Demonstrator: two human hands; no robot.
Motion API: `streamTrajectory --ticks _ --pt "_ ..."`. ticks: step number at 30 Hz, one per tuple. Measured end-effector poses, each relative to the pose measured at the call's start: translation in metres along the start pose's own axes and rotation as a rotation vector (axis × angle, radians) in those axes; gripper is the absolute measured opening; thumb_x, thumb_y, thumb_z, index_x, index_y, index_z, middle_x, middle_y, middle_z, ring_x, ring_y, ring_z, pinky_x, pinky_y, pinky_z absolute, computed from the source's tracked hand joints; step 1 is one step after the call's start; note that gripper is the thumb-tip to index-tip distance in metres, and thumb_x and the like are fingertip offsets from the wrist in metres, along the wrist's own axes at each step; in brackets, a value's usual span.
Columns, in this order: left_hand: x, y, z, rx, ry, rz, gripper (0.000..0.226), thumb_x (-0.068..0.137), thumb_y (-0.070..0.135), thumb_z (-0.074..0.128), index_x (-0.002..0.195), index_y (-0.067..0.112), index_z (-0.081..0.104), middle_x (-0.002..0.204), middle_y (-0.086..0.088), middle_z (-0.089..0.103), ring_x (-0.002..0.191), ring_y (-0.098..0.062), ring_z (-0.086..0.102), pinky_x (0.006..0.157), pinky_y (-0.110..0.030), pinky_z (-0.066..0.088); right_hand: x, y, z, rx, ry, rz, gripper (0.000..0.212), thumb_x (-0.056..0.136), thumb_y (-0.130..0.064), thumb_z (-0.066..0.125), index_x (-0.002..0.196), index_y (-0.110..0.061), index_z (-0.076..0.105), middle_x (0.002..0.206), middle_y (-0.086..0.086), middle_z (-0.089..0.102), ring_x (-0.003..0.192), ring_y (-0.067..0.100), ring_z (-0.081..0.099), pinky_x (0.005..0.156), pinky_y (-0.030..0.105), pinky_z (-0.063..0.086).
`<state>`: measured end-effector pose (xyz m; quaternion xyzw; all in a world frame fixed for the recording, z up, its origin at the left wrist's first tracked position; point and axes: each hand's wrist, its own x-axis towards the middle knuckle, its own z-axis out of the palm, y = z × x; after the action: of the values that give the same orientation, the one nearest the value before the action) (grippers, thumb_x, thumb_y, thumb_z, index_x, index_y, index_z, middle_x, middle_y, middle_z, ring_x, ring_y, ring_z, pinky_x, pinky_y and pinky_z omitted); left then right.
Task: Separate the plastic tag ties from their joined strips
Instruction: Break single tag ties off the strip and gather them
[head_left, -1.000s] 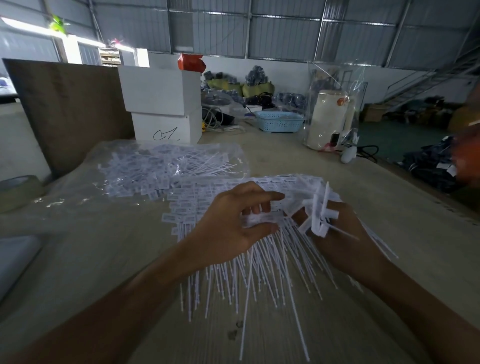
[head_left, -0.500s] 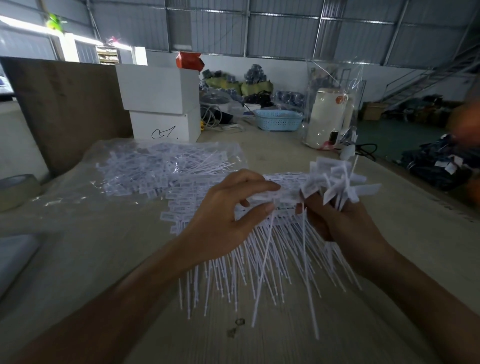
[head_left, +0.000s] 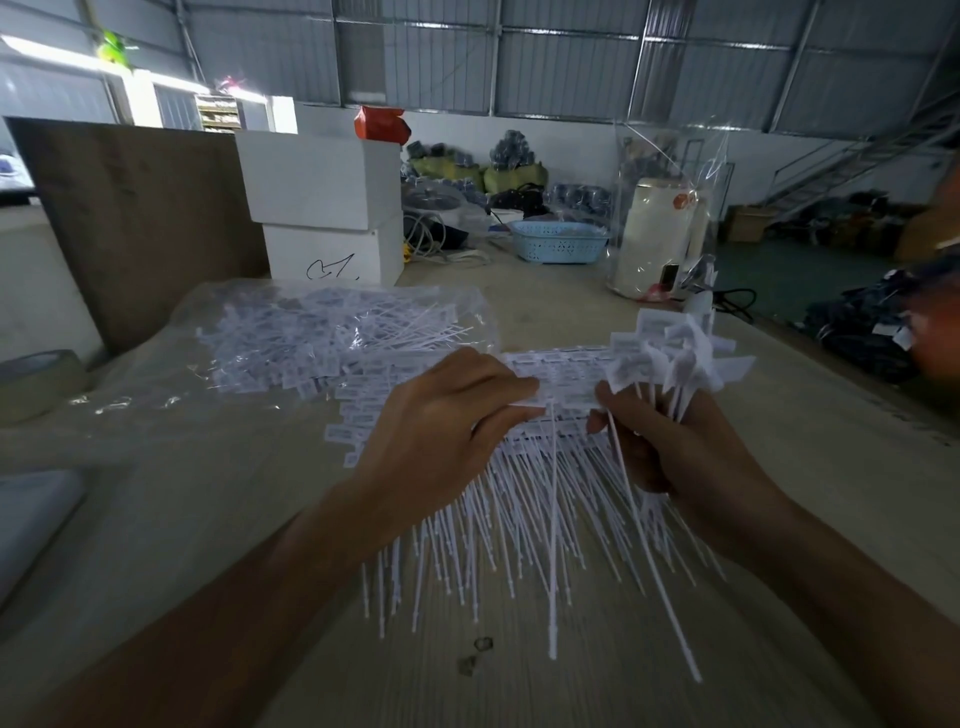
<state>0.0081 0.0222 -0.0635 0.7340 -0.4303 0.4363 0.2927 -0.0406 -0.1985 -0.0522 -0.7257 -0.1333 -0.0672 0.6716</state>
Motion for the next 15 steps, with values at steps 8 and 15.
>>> streamTrajectory --ticks 8,15 --pt "0.003 0.005 -0.005 -0.107 -0.038 -0.092 0.015 0.092 0.021 0.068 0.097 0.01 0.077 0.092 0.003 0.075 0.081 -0.006 0.063 0.07 -0.028 0.052 -0.002 -0.005 0.001 0.18 -0.059 0.109 0.026 0.091 -0.033 0.063 0.073 -0.015 0.069 0.06 -0.001 0.024 0.047 0.011 0.02 0.04 0.02 0.026" --pt "0.007 0.015 -0.005 -0.294 -0.082 -0.313 0.01 0.09 0.023 0.069 0.089 0.018 0.078 0.074 0.015 0.069 0.067 -0.002 0.062 0.056 -0.016 0.045 -0.004 -0.009 0.002 0.191 -0.103 0.077 0.032 0.094 -0.024 0.058 0.065 -0.019 0.069 0.057 -0.003 0.028 0.046 0.008 0.025 0.042 0.019 0.028"
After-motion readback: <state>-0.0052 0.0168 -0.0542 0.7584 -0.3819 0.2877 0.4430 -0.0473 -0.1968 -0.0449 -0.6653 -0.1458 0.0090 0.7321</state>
